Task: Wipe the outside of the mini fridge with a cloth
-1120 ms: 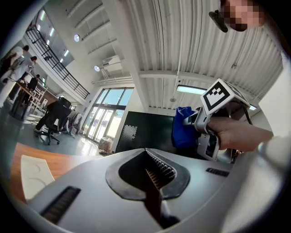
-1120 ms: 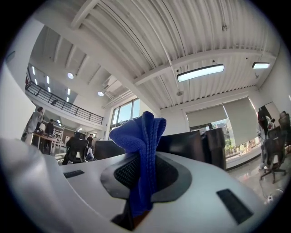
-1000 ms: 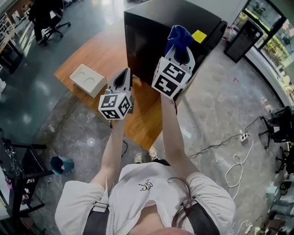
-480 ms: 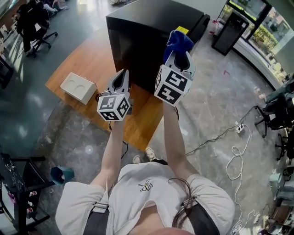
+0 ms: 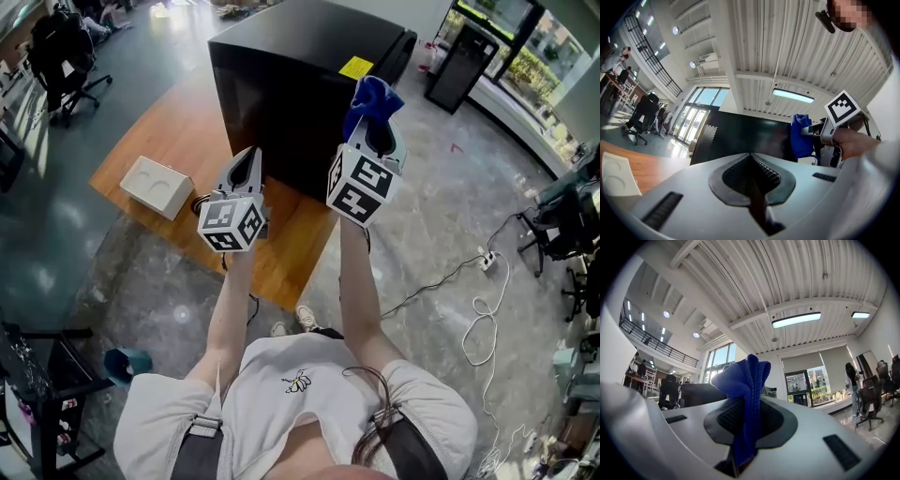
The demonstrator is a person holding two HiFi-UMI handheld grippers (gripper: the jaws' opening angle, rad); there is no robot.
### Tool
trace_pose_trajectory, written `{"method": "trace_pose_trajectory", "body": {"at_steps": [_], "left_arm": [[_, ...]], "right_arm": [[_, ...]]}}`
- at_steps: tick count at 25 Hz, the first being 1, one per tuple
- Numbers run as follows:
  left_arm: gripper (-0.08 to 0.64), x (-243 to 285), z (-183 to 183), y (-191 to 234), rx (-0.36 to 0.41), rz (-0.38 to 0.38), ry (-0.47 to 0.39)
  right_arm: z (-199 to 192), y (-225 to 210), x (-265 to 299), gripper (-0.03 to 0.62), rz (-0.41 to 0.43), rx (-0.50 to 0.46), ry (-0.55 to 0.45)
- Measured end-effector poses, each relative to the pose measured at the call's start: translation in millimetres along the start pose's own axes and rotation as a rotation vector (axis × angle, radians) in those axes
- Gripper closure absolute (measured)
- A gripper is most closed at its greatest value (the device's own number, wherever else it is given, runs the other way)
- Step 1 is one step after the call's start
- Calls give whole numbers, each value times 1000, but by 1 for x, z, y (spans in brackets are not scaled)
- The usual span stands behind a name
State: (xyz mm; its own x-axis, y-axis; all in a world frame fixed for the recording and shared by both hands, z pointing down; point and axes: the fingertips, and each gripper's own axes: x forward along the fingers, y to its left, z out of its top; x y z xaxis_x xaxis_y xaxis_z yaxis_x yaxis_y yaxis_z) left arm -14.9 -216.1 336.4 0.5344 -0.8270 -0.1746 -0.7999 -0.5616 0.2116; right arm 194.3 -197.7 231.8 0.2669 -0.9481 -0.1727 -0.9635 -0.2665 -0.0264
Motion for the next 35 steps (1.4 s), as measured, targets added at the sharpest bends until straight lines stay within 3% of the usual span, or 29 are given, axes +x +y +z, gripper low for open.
{"method": "trace_pose_trajectory", "body": {"at_steps": [7,15,23,35], "left_arm": [[555,3,-5,7,-13,-16,8],[555,15,-12,-6,-16,-37,27],[555,21,-7,-4,-7,-21,18],[555,-3,5,42,11,109,-4]], "right_arm": [[-13,-18,4,523,-60,5,23],[-2,-37,-6,523,-60,24,5],[18,9,-23,523,104,44,-40],[19,131,-24,523,400,95,-40]]}}
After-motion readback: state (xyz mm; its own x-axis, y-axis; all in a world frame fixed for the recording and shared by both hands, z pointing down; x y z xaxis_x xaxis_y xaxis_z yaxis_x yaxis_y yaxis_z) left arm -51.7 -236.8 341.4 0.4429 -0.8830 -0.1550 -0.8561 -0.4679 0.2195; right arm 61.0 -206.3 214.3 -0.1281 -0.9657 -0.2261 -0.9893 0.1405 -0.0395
